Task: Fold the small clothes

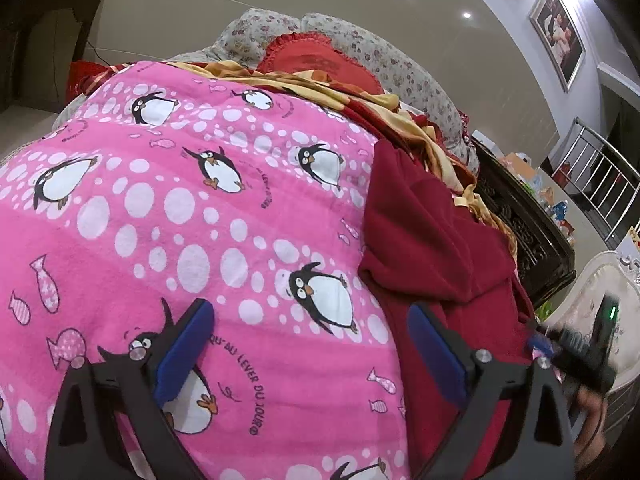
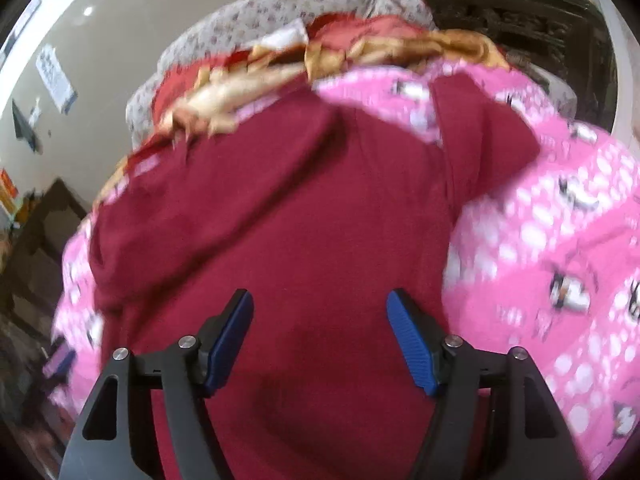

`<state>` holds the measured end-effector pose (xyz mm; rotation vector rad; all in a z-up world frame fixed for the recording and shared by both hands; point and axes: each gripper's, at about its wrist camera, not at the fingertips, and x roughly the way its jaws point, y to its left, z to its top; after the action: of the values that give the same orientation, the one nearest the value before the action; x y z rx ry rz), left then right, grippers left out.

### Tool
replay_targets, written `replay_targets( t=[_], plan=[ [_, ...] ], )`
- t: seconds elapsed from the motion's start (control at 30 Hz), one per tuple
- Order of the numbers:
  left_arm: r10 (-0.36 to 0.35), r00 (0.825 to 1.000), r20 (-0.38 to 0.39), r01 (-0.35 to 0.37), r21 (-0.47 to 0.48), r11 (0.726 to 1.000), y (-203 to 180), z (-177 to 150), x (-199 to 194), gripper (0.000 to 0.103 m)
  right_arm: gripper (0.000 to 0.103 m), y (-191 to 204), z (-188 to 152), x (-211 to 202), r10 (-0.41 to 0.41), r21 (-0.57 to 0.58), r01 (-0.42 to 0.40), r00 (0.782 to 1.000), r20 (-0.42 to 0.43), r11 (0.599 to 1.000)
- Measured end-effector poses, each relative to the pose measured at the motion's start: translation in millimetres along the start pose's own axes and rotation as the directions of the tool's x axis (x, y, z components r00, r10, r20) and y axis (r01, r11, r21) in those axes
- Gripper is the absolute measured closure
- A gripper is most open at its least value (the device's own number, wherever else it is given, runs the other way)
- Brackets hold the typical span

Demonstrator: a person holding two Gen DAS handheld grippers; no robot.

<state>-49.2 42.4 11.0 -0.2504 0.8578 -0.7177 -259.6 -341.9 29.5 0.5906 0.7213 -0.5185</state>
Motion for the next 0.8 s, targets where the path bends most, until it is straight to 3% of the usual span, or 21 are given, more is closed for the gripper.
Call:
replay_targets(
  t=[0.07, 0.17, 0.27, 0.4, 0.43, 0.47, 0.53, 0.63, 0.8],
  plan=[
    [0.0, 1.0, -0.001, 0.0, -0.001, 1.0, 0, 0, 0, 0.003, 0.023, 9, 25, 0, -0.009, -0.026, 0.01, 1.0, 0.025, 1.0],
    [0.003, 1.0, -0.001, -0.003, 0.002, 1.0, 0, 0, 1, 0.003, 0.023, 29, 70, 19, -0.141, -0.162, 0.146, 0.989, 0.044, 0.976],
    [0.019, 1.0, -0.004, -0.019, 0.007, 1.0, -2, -1, 3, 0.003, 0.023, 28, 104, 38, -0.21, -0.203, 0.229, 0.971, 0.111, 0.952],
    [0.026, 1.0, -0.012, -0.026, 0.013, 1.0, -3, 0, 6, 0.001, 0.026, 18, 129, 75, -0.125, -0.177, 0.132, 0.991, 0.049, 0.975],
    [0.028, 1.0, -0.013, -0.028, 0.011, 1.0, -3, 0, 7, 0.001, 0.043, 18, 131, 82, -0.063, -0.176, 0.064, 0.998, 0.015, 0.982],
    [0.03, 0.999, -0.014, -0.029, 0.011, 1.0, -3, 0, 8, 0.001, 0.073, 20, 130, 84, -0.032, -0.184, 0.031, 0.999, -0.003, 0.982],
    [0.03, 0.999, -0.013, -0.03, 0.013, 0.999, -4, 0, 8, 0.001, 0.088, 26, 128, 76, -0.06, -0.211, 0.061, 0.998, 0.013, 0.976],
    [0.033, 0.999, -0.013, -0.033, 0.014, 0.999, -4, 0, 8, 0.001, 0.089, 12, 126, 51, 0.066, -0.121, -0.068, 0.998, -0.021, 0.99],
    [0.037, 0.999, -0.015, -0.037, 0.016, 0.999, -4, 0, 9, 0.001, 0.089, -28, 119, 29, 0.071, -0.027, -0.072, 0.997, -0.037, 0.997]
  ],
)
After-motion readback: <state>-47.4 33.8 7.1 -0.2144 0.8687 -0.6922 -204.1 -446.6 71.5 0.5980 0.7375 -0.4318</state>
